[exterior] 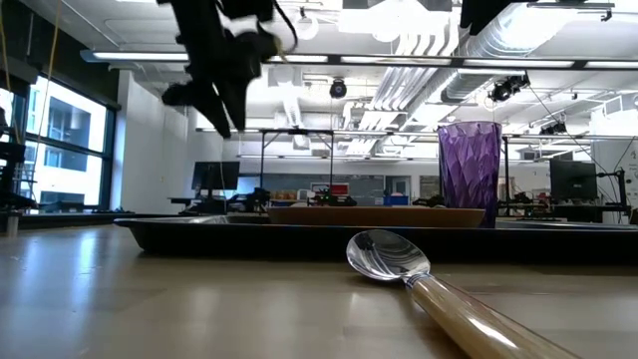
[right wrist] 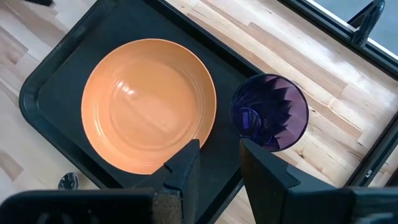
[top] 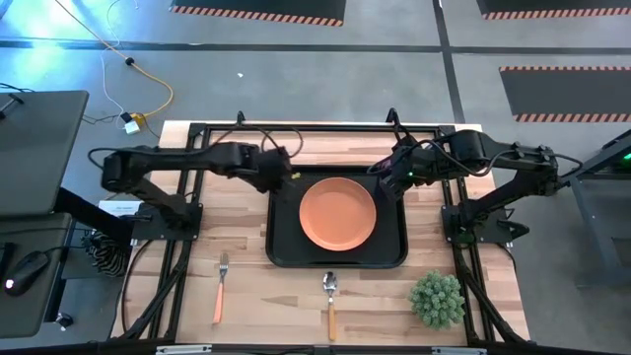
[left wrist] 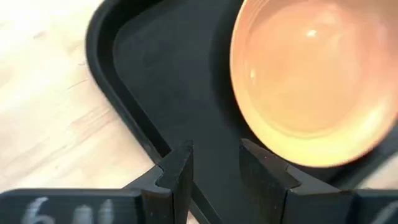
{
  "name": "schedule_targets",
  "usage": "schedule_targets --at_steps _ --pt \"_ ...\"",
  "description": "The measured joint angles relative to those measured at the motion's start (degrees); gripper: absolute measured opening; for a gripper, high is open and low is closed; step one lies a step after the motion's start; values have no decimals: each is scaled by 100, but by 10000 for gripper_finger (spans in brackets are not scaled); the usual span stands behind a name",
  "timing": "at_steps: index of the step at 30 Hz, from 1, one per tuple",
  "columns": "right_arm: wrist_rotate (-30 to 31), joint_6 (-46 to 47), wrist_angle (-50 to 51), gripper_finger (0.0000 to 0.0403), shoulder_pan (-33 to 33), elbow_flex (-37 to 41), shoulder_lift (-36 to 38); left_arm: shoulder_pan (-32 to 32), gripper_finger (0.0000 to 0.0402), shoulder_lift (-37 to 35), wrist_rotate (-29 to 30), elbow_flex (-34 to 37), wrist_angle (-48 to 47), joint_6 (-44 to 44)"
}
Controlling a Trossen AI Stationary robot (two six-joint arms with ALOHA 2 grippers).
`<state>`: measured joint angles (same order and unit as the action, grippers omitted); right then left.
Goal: Pick and place plate/cup/fork/spoon on tray
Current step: Put the orange fork on the black tray to the left of the orange plate
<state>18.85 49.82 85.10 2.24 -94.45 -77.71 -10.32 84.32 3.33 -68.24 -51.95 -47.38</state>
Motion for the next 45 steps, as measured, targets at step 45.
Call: schedule_targets --at_steps 45 --pt "-60 -536 0 106 1 0 0 3716 161 -1039 729 4 -2480 -5122"
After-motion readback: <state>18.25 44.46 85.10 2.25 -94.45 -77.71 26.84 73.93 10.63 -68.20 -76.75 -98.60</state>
